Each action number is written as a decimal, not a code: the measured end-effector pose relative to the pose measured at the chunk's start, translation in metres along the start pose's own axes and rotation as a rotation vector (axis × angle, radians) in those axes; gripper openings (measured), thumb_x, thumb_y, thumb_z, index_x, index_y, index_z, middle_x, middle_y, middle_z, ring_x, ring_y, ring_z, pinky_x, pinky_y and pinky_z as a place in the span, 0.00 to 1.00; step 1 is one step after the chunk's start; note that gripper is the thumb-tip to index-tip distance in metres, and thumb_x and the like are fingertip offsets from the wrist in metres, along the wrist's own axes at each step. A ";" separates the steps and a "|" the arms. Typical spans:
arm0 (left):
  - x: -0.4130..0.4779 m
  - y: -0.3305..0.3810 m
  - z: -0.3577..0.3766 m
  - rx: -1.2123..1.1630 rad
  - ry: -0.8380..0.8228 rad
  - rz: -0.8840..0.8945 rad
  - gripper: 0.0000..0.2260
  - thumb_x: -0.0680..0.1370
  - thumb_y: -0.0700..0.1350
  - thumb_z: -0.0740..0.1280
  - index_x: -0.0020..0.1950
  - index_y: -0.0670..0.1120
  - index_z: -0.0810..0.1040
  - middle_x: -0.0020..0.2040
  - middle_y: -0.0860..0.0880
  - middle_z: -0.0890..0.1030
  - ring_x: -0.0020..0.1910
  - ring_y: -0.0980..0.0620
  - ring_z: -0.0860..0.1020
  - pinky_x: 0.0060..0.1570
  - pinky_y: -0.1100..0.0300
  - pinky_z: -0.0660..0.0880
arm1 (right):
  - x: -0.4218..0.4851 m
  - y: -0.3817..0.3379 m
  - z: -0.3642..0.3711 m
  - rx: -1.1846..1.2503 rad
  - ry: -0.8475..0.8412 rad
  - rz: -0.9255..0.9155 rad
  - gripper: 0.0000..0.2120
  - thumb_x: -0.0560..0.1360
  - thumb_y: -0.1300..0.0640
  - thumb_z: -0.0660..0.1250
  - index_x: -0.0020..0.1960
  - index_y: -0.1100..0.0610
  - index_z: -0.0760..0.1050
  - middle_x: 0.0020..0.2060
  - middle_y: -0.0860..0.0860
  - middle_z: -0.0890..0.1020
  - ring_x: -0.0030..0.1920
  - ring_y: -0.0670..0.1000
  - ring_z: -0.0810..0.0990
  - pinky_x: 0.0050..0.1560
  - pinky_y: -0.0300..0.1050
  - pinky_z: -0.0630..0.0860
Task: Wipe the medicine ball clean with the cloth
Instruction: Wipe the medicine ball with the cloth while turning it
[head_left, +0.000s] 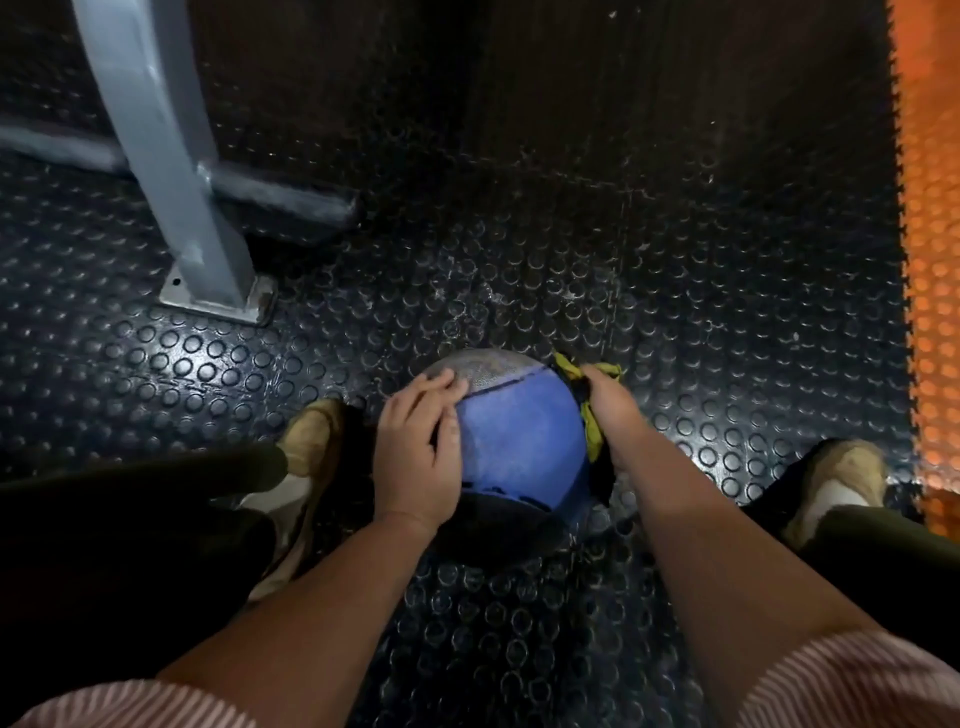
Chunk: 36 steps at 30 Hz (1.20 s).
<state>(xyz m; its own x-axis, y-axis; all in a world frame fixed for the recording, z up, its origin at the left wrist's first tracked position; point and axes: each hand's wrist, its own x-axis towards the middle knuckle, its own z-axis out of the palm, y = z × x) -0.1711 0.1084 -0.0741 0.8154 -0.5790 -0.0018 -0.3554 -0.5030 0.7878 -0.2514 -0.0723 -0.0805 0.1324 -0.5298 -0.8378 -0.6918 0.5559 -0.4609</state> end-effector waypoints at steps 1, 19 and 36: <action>0.003 0.001 0.001 -0.011 0.001 -0.003 0.20 0.77 0.48 0.54 0.59 0.43 0.81 0.61 0.48 0.79 0.63 0.47 0.74 0.68 0.61 0.63 | 0.005 0.000 0.001 0.012 0.004 0.003 0.27 0.72 0.41 0.64 0.61 0.60 0.77 0.56 0.57 0.80 0.53 0.58 0.79 0.60 0.53 0.74; -0.008 0.017 0.012 0.073 0.044 0.002 0.20 0.75 0.44 0.55 0.56 0.38 0.82 0.58 0.42 0.81 0.61 0.40 0.75 0.66 0.55 0.64 | -0.064 -0.008 0.033 -0.569 0.140 -0.521 0.28 0.78 0.41 0.56 0.75 0.52 0.62 0.78 0.52 0.50 0.77 0.54 0.47 0.75 0.52 0.46; 0.007 0.015 0.010 -0.024 0.099 -0.047 0.17 0.74 0.45 0.58 0.52 0.41 0.83 0.55 0.46 0.82 0.58 0.43 0.77 0.63 0.65 0.65 | -0.031 -0.040 0.036 -0.372 0.019 -0.360 0.14 0.73 0.44 0.64 0.49 0.54 0.78 0.49 0.55 0.81 0.53 0.58 0.79 0.57 0.53 0.74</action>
<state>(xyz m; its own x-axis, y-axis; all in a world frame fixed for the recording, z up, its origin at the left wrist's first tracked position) -0.1750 0.0904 -0.0680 0.8727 -0.4879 0.0207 -0.3053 -0.5121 0.8029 -0.2026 -0.0552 -0.0463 0.3980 -0.6594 -0.6378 -0.8106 0.0727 -0.5810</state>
